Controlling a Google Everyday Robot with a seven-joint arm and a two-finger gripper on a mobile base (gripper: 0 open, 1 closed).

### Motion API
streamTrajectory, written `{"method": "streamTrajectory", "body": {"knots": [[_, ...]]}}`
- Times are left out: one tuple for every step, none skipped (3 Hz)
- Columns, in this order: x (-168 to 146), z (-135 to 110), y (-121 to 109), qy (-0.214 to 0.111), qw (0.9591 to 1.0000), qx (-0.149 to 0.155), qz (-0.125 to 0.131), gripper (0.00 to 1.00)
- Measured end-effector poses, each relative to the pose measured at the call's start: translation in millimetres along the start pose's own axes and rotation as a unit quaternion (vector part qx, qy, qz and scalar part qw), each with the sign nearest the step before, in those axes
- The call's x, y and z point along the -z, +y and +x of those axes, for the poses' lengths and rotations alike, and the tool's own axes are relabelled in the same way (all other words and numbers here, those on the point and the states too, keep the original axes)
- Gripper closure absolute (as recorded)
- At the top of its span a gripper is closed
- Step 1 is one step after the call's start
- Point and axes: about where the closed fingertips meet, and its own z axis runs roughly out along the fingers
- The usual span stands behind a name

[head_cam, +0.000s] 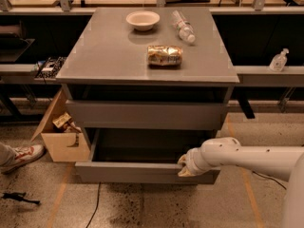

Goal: Open middle drawer

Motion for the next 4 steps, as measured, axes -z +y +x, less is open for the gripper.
{"method": "streamTrajectory", "body": {"knots": [[5, 1, 21, 0.007, 0.9999, -0.012, 0.005, 1.00], [26, 9, 29, 0.026, 0.9990, -0.018, 0.032, 1.00], [33, 13, 52, 0.027, 0.9982, -0.038, 0.037, 1.00], [35, 14, 56, 0.027, 0.9980, -0.042, 0.039, 1.00]]}}
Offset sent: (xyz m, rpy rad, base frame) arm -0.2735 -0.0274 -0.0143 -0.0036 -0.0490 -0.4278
